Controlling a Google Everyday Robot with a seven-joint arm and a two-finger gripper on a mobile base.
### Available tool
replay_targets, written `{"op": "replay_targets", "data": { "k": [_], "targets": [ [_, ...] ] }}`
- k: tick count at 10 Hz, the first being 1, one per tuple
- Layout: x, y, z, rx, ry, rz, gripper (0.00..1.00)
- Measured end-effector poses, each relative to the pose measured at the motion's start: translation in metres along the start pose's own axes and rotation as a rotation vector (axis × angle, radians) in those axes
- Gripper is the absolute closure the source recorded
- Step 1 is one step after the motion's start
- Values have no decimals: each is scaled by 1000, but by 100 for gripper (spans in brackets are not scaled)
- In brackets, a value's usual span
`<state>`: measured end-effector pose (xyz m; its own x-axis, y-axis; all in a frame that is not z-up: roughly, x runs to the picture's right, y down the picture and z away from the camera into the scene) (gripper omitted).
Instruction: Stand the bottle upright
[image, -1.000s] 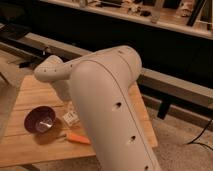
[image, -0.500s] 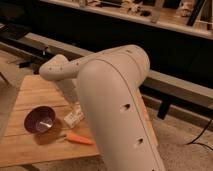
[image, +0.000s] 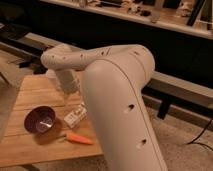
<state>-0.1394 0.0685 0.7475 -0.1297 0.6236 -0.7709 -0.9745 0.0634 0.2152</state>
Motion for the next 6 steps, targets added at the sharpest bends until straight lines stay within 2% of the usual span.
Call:
{"op": "replay_targets", "data": {
  "k": [3, 6],
  "targets": [
    [-21, 2, 9, -56, -29, 100, 20],
    [-37, 0, 35, -89, -56, 151, 20]
  ]
}}
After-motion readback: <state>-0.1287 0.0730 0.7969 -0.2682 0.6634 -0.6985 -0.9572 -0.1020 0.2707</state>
